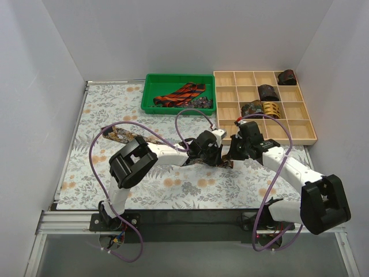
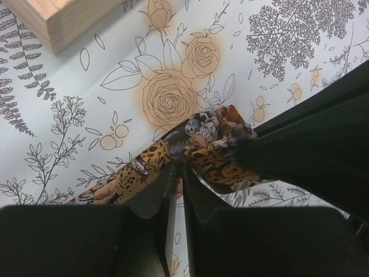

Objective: Roll the ties
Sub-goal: Roll the tie

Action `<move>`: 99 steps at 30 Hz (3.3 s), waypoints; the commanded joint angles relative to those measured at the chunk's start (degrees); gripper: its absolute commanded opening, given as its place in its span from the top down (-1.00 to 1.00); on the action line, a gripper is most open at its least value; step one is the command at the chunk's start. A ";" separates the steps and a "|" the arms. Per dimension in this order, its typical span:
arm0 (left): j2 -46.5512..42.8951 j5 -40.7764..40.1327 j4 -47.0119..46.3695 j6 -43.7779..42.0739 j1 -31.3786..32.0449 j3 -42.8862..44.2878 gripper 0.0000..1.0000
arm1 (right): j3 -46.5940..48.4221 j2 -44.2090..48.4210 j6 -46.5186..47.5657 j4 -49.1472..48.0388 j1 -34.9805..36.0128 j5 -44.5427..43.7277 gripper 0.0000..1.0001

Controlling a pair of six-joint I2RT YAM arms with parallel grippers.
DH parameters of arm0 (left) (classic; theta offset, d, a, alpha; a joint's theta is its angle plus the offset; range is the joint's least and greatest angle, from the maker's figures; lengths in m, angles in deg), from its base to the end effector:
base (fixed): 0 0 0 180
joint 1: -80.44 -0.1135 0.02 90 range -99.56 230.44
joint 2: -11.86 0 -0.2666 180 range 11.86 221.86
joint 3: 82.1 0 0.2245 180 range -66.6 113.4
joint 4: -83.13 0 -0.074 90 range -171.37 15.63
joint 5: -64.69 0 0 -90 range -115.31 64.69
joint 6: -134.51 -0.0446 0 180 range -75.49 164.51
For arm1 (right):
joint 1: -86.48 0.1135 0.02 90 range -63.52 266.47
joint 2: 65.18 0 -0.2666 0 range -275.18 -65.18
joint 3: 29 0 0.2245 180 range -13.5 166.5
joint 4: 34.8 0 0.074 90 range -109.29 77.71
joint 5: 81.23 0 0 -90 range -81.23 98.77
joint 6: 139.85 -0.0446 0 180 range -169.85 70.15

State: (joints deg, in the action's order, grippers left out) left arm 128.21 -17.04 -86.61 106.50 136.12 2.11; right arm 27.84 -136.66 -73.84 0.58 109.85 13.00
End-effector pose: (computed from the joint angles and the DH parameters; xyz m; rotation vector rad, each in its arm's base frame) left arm 0.2291 -0.3469 0.1533 -0.0608 2.6197 -1.0864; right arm 0.2086 0.0937 0.2188 -0.0200 2.4943 0.4488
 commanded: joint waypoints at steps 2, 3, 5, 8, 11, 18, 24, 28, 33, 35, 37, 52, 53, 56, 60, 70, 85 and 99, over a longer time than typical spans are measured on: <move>-0.60 -0.89 3.65 0.32 0.31 -2.52 0.80 | -0.21 -1.02 -1.85 -3.71 1.14 1.31 0.84; -0.60 -0.98 3.48 0.32 0.31 -2.61 0.80 | -0.38 -1.29 -2.55 -4.14 1.23 1.48 0.78; -1.13 -0.98 3.12 0.49 0.31 -3.14 0.80 | -0.91 -1.99 -4.40 -6.08 1.23 2.27 0.67; -2.18 -2.03 2.86 0.58 0.31 -3.66 0.80 | -1.35 -2.26 -5.28 -7.22 1.32 2.54 0.56; -3.93 -3.00 2.86 0.67 0.39 -4.19 0.80 | -2.40 -1.82 -6.68 -8.54 1.23 2.80 0.54; -7.80 -5.63 2.95 0.76 0.31 -5.07 0.78 | -4.42 -0.76 -8.27 -10.99 1.23 2.01 0.72; -10.44 -6.60 3.91 1.02 0.31 -5.43 0.74 | -6.27 0.90 -9.32 -13.28 1.23 1.66 0.86; -13.87 -9.57 4.71 0.15 0.31 -6.74 0.71 | -6.63 1.78 -8.71 -13.64 1.32 0.26 0.91; -14.67 -12.23 6.73 -1.53 0.13 -7.97 0.71 | -6.71 2.93 -8.18 -13.64 1.41 -1.94 0.89; -13.88 -12.14 6.99 -1.44 -0.22 -8.15 0.76 | -6.63 2.67 -8.09 -13.64 1.50 -2.12 0.87; -12.65 -12.23 6.99 -1.53 -0.48 -8.24 0.80 | -6.36 2.40 -8.35 -13.73 2.11 -2.38 0.84; -6.93 -8.36 5.76 -1.44 -0.75 -5.95 0.89 | -6.27 -1.29 -11.52 -17.77 7.38 -9.06 0.71; -6.84 -8.36 5.68 -1.44 -0.75 -5.95 0.89 | -6.19 -1.81 -11.69 -18.29 7.65 -8.98 0.70; -6.93 -6.62 5.59 -1.09 -0.75 -6.13 0.89 | -6.36 -2.52 -12.57 -19.26 8.35 -9.94 0.66; -7.28 -5.46 5.59 -0.91 -0.75 -6.13 0.89 | -6.71 -3.31 -13.63 -22.68 8.88 -9.24 0.63; -10.01 -6.95 3.30 -1.18 -0.75 -7.27 0.85 | -10.66 -2.35 -16.53 -27.35 9.84 -8.18 0.53; -16.68 -7.31 3.56 1.98 -0.75 -9.55 0.63 | -18.31 2.23 -18.81 -37.36 10.02 -8.54 0.32; -17.66 -5.99 4.09 9.18 -0.75 -8.15 0.07 | -13.22 13.21 -10.82 -26.31 9.76 -17.66 -0.34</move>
State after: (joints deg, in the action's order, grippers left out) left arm 113.72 -23.27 -82.61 112.80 135.35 -8.01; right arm 11.47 -125.73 -88.03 -30.45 119.58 1.13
